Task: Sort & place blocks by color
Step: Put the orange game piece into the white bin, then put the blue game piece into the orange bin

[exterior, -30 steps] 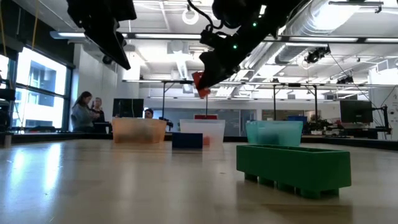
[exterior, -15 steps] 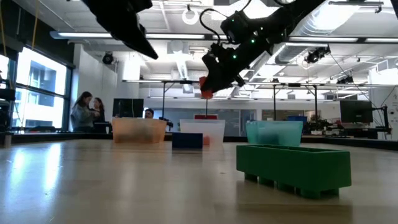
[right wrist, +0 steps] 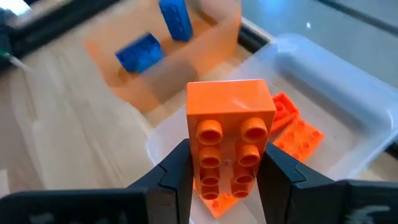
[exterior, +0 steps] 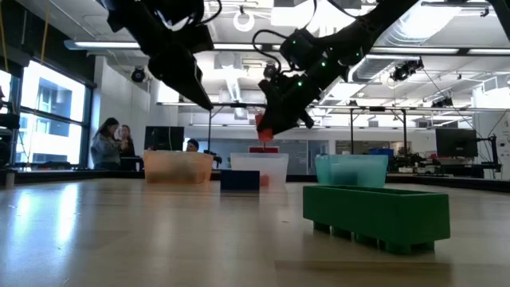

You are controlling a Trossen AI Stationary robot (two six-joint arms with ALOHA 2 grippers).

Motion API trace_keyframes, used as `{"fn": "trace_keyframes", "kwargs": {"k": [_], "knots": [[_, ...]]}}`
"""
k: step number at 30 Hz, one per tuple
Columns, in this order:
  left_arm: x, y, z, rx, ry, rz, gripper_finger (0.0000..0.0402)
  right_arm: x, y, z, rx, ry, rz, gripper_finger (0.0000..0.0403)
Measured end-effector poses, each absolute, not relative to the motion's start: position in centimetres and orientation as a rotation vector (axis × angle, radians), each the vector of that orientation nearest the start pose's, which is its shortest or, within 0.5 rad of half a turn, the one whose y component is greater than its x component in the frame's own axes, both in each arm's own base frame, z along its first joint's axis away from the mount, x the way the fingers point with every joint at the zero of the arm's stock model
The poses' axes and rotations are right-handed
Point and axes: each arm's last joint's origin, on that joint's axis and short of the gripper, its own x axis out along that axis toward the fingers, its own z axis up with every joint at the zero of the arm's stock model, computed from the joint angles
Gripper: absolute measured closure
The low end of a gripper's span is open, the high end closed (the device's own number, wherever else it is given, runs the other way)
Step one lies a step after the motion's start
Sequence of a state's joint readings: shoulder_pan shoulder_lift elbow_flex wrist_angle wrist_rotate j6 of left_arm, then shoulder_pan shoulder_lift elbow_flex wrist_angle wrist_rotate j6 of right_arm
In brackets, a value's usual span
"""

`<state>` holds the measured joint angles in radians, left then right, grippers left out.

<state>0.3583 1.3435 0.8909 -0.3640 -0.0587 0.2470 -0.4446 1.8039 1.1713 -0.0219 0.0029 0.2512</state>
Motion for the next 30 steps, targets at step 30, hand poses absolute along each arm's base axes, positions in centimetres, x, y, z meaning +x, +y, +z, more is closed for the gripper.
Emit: {"fn": "trace_keyframes", "kwargs": {"k": [30], "knots": [[30.1, 11.1, 16.4, 0.099, 0.910, 0.120, 0.0168, 35.4, -17.7, 18.1, 0.376, 0.649, -0.601, 0.0176]]}}
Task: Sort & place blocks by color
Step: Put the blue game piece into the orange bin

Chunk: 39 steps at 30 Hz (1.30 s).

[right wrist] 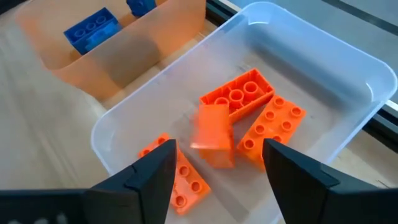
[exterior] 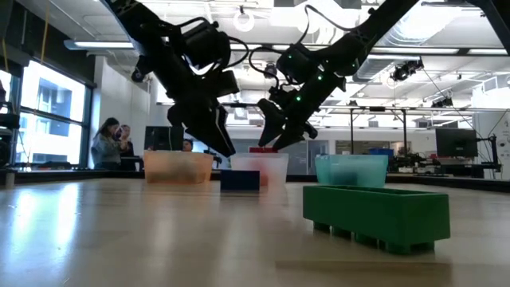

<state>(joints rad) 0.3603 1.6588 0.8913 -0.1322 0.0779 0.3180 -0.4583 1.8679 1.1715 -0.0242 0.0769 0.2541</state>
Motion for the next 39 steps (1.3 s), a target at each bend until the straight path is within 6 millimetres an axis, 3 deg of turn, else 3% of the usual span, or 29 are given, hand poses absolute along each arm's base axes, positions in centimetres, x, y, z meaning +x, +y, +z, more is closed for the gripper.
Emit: {"fn": "trace_keyframes", "kwargs": {"k": [9, 28, 32, 39], "knots": [[30.6, 10.8, 16.3, 0.081, 0.878, 0.108, 0.0168, 35.5, -17.8, 18.3, 0.366, 0.632, -0.596, 0.0174], [31.8, 10.8, 11.8, 0.063, 0.972, 0.119, 0.0174, 35.5, -17.7, 18.7, 0.353, 0.619, -0.566, 0.0174], [31.8, 10.8, 11.5, 0.060, 0.980, 0.114, 0.0210, 35.1, -17.4, 19.9, 0.350, 0.619, -0.553, 0.0180], [31.8, 10.8, 11.6, 0.085, 0.977, 0.090, 0.0328, 33.5, -16.3, 22.8, 0.365, 0.636, -0.483, 0.0196]]}}
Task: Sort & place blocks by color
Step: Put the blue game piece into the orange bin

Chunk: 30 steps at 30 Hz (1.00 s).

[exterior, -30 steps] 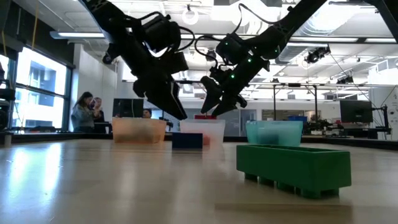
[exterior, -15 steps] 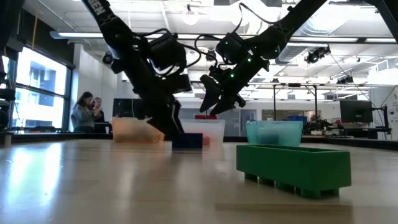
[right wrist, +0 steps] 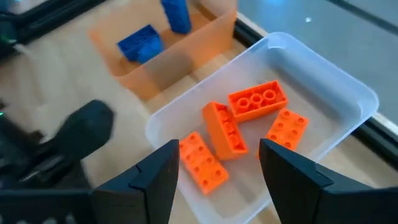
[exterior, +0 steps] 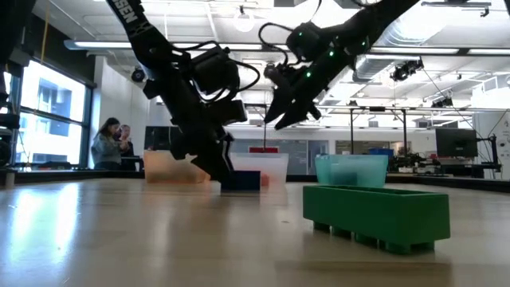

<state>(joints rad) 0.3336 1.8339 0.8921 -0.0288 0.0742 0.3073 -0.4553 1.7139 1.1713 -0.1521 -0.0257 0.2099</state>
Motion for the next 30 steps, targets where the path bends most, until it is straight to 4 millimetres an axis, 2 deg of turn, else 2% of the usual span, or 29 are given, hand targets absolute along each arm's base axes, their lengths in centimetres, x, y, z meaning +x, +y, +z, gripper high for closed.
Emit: {"fn": "trace_keyframes", "kwargs": {"k": [8, 13, 20, 30], "knots": [[31.7, 10.8, 11.9, 0.101, 0.983, 0.098, 0.0336, 32.3, -13.6, 24.4, 0.405, 0.726, -0.394, 0.0203], [31.0, 11.1, 13.8, 0.105, 0.960, 0.121, 0.0336, 32.1, -11.2, 24.8, 0.445, 0.787, -0.329, 0.0203], [28.9, 12.8, 16.8, 0.122, 0.966, 0.235, 0.0334, 33.0, -7.3, 24.9, 0.446, 0.820, -0.235, 0.0203], [24.8, 15.5, 20.8, 0.095, 0.953, 0.392, 0.0330, 33.7, -2.1, 24.8, 0.464, 0.853, -0.133, 0.0203]]}}
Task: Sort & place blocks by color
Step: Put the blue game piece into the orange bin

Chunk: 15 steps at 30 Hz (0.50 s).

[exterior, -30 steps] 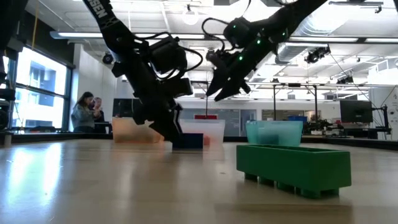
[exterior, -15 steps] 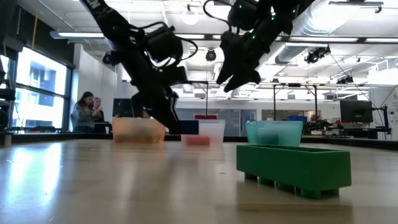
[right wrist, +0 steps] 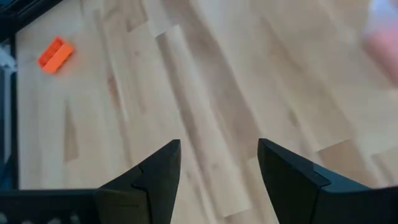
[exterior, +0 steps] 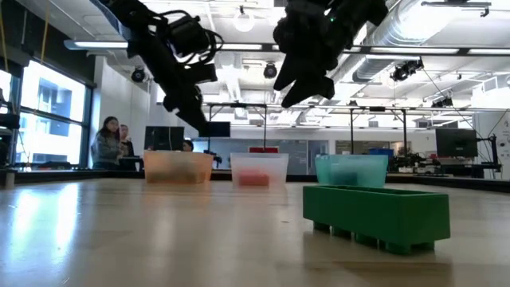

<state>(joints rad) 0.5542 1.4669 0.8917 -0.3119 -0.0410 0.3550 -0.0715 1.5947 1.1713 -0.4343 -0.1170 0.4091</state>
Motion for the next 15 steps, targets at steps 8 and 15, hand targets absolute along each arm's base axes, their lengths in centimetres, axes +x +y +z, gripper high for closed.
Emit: {"fn": "trace_keyframes", "kwargs": {"k": [8, 15], "knots": [[22.1, 17.6, 22.3, 0.050, 0.931, 0.504, 0.0328, 33.7, 1.2, 24.8, 0.448, 0.870, -0.095, 0.0203], [19.8, 20.2, 21.8, -0.021, 0.963, 0.611, 0.0327, 33.6, 3.3, 24.8, 0.461, 0.883, -0.059, 0.0203]]}}
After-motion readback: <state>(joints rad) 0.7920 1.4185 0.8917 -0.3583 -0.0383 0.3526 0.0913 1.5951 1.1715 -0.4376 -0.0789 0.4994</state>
